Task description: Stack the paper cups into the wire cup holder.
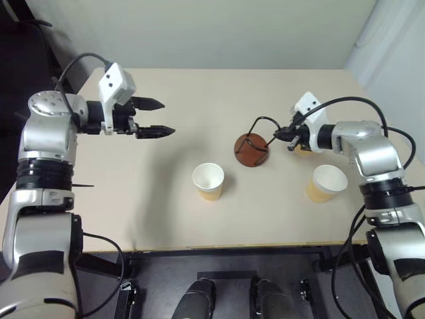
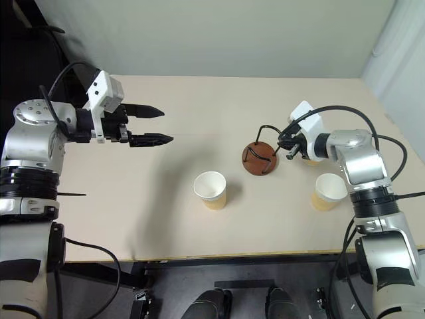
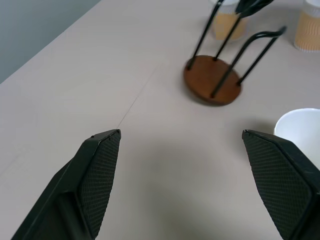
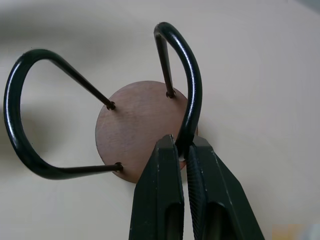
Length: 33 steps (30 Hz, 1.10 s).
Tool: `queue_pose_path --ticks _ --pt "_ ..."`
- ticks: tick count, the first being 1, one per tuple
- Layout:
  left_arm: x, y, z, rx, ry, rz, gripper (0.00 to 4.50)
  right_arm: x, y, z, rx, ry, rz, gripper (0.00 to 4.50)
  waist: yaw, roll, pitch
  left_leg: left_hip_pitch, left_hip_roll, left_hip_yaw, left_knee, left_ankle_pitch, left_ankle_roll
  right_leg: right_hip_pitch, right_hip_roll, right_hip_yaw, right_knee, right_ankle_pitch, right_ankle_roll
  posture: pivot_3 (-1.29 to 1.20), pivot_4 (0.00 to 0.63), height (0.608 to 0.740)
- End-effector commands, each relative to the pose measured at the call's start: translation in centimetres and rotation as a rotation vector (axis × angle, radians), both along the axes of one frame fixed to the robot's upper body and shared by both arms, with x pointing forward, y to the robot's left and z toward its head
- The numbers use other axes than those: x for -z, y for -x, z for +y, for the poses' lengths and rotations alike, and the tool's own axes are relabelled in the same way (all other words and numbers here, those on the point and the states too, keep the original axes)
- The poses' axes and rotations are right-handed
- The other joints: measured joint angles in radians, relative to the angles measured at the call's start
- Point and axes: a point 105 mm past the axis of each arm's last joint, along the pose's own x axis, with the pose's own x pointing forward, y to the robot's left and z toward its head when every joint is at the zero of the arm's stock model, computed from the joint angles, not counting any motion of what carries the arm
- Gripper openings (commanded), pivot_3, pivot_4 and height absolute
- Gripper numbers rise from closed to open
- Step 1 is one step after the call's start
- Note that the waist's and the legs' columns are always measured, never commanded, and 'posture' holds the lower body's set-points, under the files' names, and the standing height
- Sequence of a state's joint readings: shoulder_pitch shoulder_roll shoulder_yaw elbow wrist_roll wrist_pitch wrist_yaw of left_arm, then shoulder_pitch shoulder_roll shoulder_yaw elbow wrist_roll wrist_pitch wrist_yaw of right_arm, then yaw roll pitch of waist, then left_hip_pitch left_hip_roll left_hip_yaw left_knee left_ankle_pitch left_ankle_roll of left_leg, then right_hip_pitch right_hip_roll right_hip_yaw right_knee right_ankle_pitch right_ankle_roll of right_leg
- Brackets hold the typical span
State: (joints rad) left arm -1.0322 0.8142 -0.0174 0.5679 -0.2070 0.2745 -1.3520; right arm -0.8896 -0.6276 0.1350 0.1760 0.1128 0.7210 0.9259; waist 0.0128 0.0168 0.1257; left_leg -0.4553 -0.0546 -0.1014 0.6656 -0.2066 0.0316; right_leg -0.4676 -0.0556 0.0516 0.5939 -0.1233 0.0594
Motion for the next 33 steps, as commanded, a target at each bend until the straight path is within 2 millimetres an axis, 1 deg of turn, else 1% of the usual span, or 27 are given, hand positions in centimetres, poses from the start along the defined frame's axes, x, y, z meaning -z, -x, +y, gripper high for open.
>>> queue_pose_path --ticks 1,6,10,16,24,27,33 --pt "-1.6 0.1 -0.3 0.021 -0.005 -0.058 4.17 -1.1 1.1 0.5 -0.037 -0.021 0.011 0.02 -0.002 0.000 0.000 0.000 0.000 0.000 0.000 -0.001 0.002 0.000 0.000 0.000 0.000 0.000 0.000 0.00 0.150 0.740" --pt "-1.6 -0.1 -0.5 0.030 -0.006 -0.057 4.17 -1.9 2.3 0.7 -0.065 -0.065 0.067 0.02 -0.006 0.000 0.000 0.000 0.001 0.000 -0.001 0.002 0.003 -0.001 0.001 0.000 0.002 0.000 0.001 0.00 0.150 0.740" --pt "-1.5 -0.1 -0.5 0.034 -0.006 -0.056 4.17 -1.9 3.4 0.6 -0.100 -0.035 0.102 0.02 -0.006 0.000 0.000 0.000 0.000 0.000 -0.001 0.002 0.003 -0.001 0.001 0.000 0.001 0.000 0.001 0.00 0.150 0.740" --pt "-1.3 0.0 -0.6 0.041 -0.007 -0.052 4.17 -1.8 3.7 -0.3 -0.102 0.024 0.114 0.02 -0.004 0.000 0.000 -0.001 0.000 0.000 -0.001 0.002 0.004 -0.001 0.000 0.000 0.001 0.000 0.001 0.00 0.150 0.740" --pt "-1.0 0.2 -0.6 0.049 -0.011 -0.040 4.17 -0.8 3.8 -1.5 -0.117 0.138 0.132 0.02 -0.005 0.000 0.000 0.000 0.001 0.000 -0.001 0.003 0.004 -0.001 0.001 0.000 0.001 0.000 0.001 0.00 0.150 0.740" --pt "-0.8 0.3 -0.6 0.053 -0.013 -0.035 4.17 -0.7 4.4 -1.8 -0.146 0.160 0.162 0.02 -0.004 0.000 0.000 -0.001 0.000 0.000 -0.001 0.003 0.004 -0.001 0.000 0.000 0.001 0.000 0.001 0.00 0.150 0.740" --pt "-0.7 0.4 -0.6 0.055 -0.012 -0.030 4.17 -0.8 5.2 -1.5 -0.198 0.172 0.187 0.02 -0.006 0.000 0.000 -0.001 0.000 0.000 -0.001 0.003 0.005 -0.001 0.001 0.000 0.001 0.000 0.001 0.00 0.150 0.740"
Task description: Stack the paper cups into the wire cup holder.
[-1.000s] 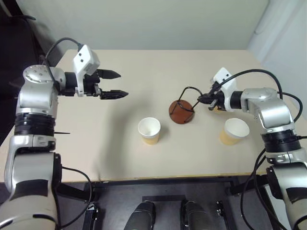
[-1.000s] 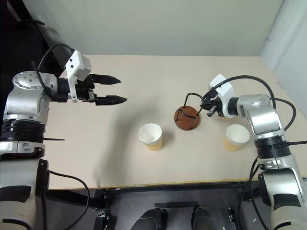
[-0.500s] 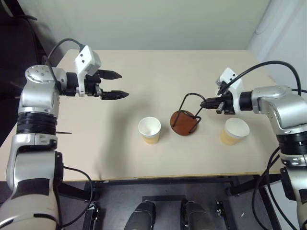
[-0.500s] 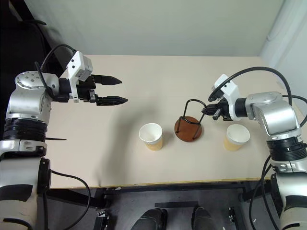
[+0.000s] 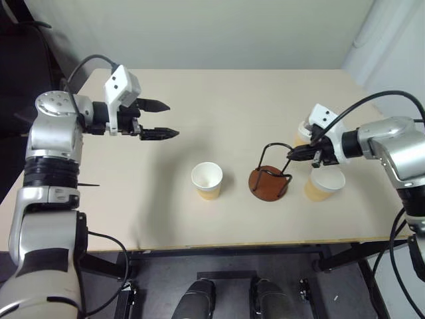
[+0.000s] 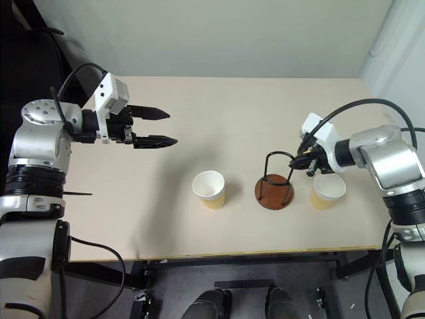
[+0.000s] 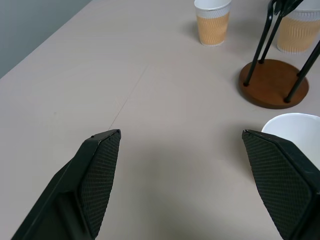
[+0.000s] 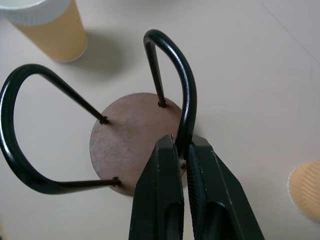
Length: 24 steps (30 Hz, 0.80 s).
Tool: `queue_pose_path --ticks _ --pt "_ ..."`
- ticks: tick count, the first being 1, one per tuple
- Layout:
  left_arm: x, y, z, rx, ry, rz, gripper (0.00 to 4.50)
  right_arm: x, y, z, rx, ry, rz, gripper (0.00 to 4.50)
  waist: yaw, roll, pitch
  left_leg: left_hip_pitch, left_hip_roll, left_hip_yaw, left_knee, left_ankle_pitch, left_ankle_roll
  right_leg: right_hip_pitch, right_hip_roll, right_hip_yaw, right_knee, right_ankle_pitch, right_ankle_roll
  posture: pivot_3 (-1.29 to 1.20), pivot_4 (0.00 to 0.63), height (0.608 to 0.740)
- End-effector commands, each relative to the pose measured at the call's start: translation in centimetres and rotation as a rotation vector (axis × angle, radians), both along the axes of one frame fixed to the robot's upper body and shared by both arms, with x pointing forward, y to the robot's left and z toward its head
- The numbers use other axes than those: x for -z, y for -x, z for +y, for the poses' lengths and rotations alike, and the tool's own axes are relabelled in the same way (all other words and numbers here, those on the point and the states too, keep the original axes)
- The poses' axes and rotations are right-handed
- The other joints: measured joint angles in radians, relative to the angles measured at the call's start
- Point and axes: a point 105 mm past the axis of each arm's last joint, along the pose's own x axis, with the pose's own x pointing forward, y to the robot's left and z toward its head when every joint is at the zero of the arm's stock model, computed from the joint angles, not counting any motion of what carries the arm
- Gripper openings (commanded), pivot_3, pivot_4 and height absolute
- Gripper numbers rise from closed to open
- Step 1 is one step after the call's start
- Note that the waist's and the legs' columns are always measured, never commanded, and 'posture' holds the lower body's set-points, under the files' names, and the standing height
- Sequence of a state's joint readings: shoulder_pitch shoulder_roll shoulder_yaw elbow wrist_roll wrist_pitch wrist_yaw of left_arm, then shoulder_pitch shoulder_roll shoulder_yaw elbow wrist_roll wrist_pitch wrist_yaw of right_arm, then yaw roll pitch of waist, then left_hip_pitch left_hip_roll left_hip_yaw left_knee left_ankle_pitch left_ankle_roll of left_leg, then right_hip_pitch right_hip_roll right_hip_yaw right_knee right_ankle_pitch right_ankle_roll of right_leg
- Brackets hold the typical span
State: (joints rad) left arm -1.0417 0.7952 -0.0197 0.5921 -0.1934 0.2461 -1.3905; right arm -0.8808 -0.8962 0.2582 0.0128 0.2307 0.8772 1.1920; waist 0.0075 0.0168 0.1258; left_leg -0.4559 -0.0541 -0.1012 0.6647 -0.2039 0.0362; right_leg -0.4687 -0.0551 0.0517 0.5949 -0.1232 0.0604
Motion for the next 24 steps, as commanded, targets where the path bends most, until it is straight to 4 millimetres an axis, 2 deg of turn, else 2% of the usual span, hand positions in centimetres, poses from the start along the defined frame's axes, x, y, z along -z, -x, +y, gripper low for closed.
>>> queue_pose_path --ticks 1,14,24 --pt "-1.0 0.3 -0.1 0.013 0.000 -0.038 4.17 -1.0 0.5 0.7 -0.052 0.005 -0.030 0.02 -0.001 0.000 0.000 0.000 0.000 0.000 0.000 0.000 0.000 0.000 0.000 0.000 0.000 0.000 0.000 0.00 0.150 0.740" --pt "-1.0 0.4 -0.2 0.017 -0.001 -0.035 4.17 -0.9 0.1 3.1 -0.135 0.001 -0.036 0.02 0.000 0.000 0.000 0.000 0.000 0.000 0.000 0.001 0.001 0.000 0.000 0.000 0.000 0.000 0.000 0.00 0.150 0.740" --pt "-1.1 0.5 -0.1 0.014 -0.004 -0.034 4.17 -0.7 0.3 3.7 -0.187 0.024 -0.021 0.02 -0.001 0.000 0.000 0.000 0.000 0.000 0.000 0.001 0.001 0.000 0.000 0.000 0.000 0.000 0.000 0.00 0.150 0.740"
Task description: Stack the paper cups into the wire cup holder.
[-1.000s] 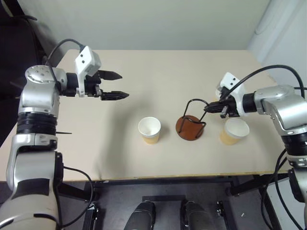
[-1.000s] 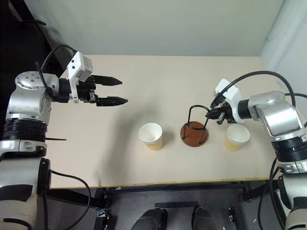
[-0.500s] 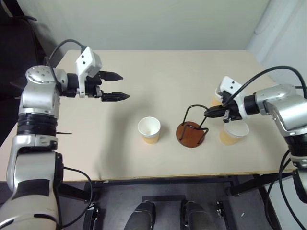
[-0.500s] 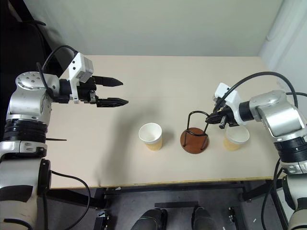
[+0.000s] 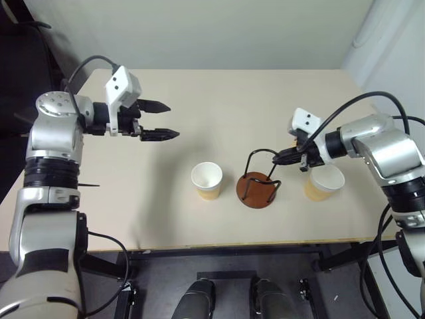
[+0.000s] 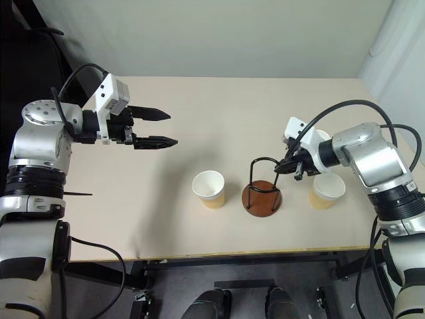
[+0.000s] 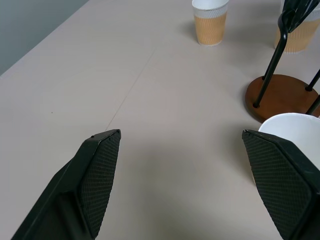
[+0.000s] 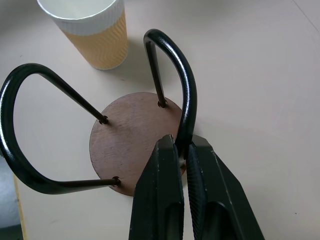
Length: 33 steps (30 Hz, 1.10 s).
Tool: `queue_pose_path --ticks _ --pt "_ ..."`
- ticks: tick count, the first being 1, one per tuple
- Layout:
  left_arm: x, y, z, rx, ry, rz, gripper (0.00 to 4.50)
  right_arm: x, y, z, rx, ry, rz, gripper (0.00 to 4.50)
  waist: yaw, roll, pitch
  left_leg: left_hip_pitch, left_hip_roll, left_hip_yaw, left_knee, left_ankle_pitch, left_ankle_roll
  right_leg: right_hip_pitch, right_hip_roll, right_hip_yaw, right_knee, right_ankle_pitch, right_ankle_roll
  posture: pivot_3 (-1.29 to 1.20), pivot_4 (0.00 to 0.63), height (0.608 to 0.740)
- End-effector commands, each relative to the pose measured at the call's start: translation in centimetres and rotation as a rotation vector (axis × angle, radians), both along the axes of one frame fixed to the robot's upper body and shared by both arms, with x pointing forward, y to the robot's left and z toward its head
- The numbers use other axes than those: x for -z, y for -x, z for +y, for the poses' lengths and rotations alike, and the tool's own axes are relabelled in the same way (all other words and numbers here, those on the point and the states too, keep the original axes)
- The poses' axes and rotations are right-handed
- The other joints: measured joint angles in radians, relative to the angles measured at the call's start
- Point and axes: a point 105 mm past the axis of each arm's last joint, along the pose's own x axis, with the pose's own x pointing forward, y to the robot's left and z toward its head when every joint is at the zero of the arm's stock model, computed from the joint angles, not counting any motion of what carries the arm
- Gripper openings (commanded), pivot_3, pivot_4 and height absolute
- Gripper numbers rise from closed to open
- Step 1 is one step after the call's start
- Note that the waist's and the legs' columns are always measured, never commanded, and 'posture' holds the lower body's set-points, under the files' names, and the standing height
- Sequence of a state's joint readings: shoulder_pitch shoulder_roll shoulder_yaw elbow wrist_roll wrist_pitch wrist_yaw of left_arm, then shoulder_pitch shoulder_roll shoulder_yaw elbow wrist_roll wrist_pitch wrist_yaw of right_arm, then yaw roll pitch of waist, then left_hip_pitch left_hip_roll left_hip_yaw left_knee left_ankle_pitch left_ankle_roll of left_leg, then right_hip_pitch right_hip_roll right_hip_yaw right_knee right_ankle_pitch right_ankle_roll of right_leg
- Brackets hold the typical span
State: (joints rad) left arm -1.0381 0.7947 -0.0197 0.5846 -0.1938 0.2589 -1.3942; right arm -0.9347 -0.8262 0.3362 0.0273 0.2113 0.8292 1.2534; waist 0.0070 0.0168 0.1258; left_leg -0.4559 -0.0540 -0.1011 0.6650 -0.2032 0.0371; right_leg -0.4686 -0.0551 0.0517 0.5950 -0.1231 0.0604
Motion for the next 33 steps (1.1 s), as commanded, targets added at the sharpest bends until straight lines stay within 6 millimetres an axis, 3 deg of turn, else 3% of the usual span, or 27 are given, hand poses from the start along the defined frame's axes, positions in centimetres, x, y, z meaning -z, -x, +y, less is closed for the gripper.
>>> queue_pose_path --ticks 1,16,17,27,33 --pt "-1.2 0.4 -0.1 0.012 -0.005 -0.045 4.17 -1.3 0.0 0.6 -0.039 0.004 -0.045 0.02 0.000 0.000 0.000 0.000 0.000 0.000 0.000 0.000 0.000 0.000 0.000 0.000 0.000 0.000 0.000 0.00 0.150 0.740" --pt "-1.2 0.4 0.0 0.004 -0.002 -0.048 4.17 -0.8 -0.8 1.7 -0.081 0.038 -0.070 0.02 -0.001 0.000 0.000 0.000 0.000 0.000 0.000 0.000 0.000 0.000 0.000 0.000 0.000 0.000 0.000 0.00 0.150 0.740" --pt "-1.3 0.4 0.0 0.004 -0.002 -0.048 4.17 -0.7 -0.9 1.7 -0.079 0.041 -0.075 0.51 -0.001 0.000 0.000 0.000 0.000 0.000 0.000 0.000 0.000 0.000 0.000 0.000 0.000 0.000 0.000 0.00 0.150 0.740" --pt "-1.3 0.4 -0.1 0.007 -0.004 -0.051 4.17 -1.0 -1.5 1.3 -0.039 0.025 -0.101 3.79 -0.001 0.000 0.000 0.000 0.000 0.000 0.000 0.000 0.000 0.000 0.000 0.000 0.000 0.000 0.000 0.00 0.150 0.740" --pt "-0.7 1.0 -0.9 0.085 -0.054 -0.052 4.17 -3.4 -0.6 -1.0 0.018 -0.046 -0.124 3.79 0.003 0.000 0.000 0.000 0.000 0.000 0.000 0.000 0.000 0.000 0.000 0.000 0.000 0.000 0.000 0.00 0.150 0.740"
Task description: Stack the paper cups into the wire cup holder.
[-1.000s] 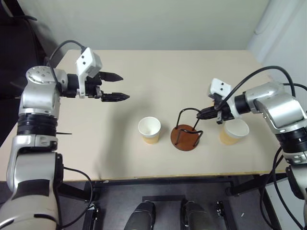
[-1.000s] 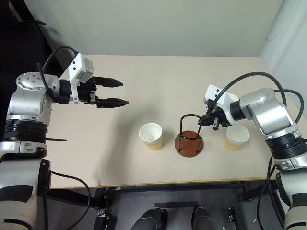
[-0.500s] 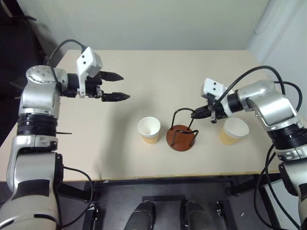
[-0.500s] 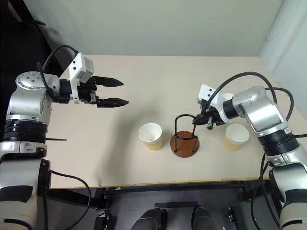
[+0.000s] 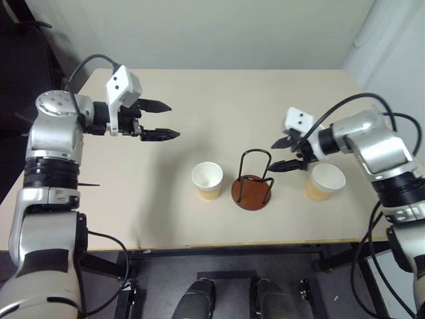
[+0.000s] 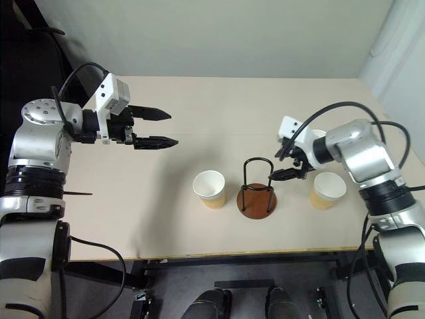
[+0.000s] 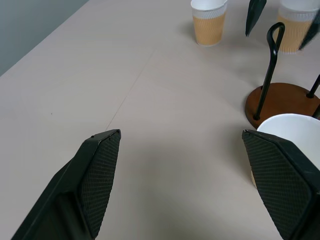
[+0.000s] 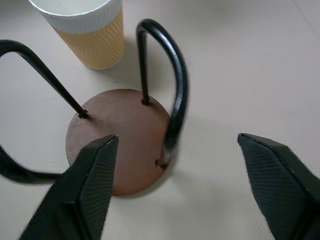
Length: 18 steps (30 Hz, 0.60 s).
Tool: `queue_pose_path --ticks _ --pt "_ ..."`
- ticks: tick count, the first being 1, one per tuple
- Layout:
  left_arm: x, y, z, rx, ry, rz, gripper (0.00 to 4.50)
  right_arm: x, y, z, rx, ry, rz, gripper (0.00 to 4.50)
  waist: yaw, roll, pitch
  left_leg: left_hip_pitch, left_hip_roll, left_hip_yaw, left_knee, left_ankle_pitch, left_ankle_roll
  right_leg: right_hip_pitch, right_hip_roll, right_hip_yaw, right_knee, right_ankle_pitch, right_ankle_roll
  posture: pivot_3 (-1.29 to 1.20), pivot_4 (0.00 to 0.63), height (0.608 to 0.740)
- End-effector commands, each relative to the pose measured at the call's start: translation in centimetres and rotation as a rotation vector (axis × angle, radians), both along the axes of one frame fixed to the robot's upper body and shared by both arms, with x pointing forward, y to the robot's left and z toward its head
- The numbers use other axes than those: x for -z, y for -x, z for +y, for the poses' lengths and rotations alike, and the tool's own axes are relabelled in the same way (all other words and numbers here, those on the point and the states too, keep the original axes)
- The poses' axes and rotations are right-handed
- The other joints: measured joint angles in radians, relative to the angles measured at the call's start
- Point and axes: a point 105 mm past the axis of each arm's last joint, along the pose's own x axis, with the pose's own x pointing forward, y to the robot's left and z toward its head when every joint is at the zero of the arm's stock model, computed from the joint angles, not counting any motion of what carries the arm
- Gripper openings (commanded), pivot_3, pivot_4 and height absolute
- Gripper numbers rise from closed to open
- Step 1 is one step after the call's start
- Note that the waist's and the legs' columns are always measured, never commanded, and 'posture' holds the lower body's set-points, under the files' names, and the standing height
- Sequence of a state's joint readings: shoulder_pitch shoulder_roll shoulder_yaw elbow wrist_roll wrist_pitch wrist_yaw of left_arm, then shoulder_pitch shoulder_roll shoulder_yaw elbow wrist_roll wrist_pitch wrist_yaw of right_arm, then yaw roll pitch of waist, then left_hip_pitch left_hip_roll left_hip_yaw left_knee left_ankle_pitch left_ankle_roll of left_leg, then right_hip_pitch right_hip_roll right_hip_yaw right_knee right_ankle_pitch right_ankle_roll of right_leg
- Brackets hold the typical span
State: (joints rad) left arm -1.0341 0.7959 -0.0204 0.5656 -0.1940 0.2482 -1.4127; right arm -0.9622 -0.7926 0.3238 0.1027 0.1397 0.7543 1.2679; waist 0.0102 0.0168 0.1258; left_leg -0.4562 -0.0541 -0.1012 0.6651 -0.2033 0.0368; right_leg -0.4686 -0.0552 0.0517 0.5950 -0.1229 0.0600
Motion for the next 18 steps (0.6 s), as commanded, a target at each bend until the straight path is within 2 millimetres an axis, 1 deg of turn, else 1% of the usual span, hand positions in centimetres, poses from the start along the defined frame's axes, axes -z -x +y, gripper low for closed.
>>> queue_pose_path --ticks 1,5,9,11,13,15,18 --pt "-0.3 0.9 -0.8 0.076 -0.044 -0.032 4.17 -3.5 0.7 -1.1 0.019 -0.073 -0.081 3.79 0.000 0.000 0.000 0.000 0.000 0.000 0.000 0.000 0.000 0.000 0.000 0.000 0.000 0.000 0.000 0.00 0.150 0.740" --pt "0.7 1.5 -1.8 0.144 -0.063 -0.004 4.17 -5.8 1.1 -2.0 0.051 -0.129 -0.136 3.79 -0.002 0.000 0.000 0.001 0.000 0.000 0.000 0.000 0.000 0.000 0.000 0.000 0.000 0.000 0.000 0.00 0.150 0.740" --pt "0.8 1.5 -2.8 0.183 -0.051 0.005 4.17 -7.1 0.9 -3.3 0.098 -0.129 -0.204 3.79 -0.002 0.000 0.000 0.001 0.000 0.000 0.000 0.000 0.000 0.000 0.000 0.000 0.001 0.000 0.000 0.00 0.150 0.740" --pt "0.8 1.4 -3.1 0.188 -0.048 0.003 4.17 -7.6 0.0 -4.0 0.144 -0.111 -0.278 3.79 -0.002 0.000 0.000 0.001 0.000 0.000 0.000 0.000 0.000 0.000 0.000 0.000 0.001 0.000 0.000 0.00 0.150 0.740" --pt "0.8 1.2 -3.3 0.193 -0.042 0.002 4.17 -7.6 -1.5 -5.0 0.204 -0.053 -0.368 3.79 -0.002 0.000 0.000 0.001 0.000 0.000 0.000 0.001 0.000 0.000 0.000 0.001 0.001 0.000 0.000 0.00 0.150 0.740" --pt "0.7 1.1 -3.6 0.198 -0.037 0.004 4.17 -7.2 -2.9 -5.7 0.241 0.011 -0.439 3.79 -0.002 0.000 0.000 0.001 0.000 0.000 0.001 0.001 0.000 0.000 0.000 0.001 0.002 0.000 0.001 0.00 0.150 0.740" --pt "0.6 1.1 -3.8 0.202 -0.032 0.008 4.17 -6.3 -4.3 -6.2 0.237 0.099 -0.509 3.79 -0.003 0.000 0.000 0.002 0.000 0.000 0.001 0.001 0.000 0.000 0.000 0.001 0.003 0.001 0.001 0.00 0.150 0.740"
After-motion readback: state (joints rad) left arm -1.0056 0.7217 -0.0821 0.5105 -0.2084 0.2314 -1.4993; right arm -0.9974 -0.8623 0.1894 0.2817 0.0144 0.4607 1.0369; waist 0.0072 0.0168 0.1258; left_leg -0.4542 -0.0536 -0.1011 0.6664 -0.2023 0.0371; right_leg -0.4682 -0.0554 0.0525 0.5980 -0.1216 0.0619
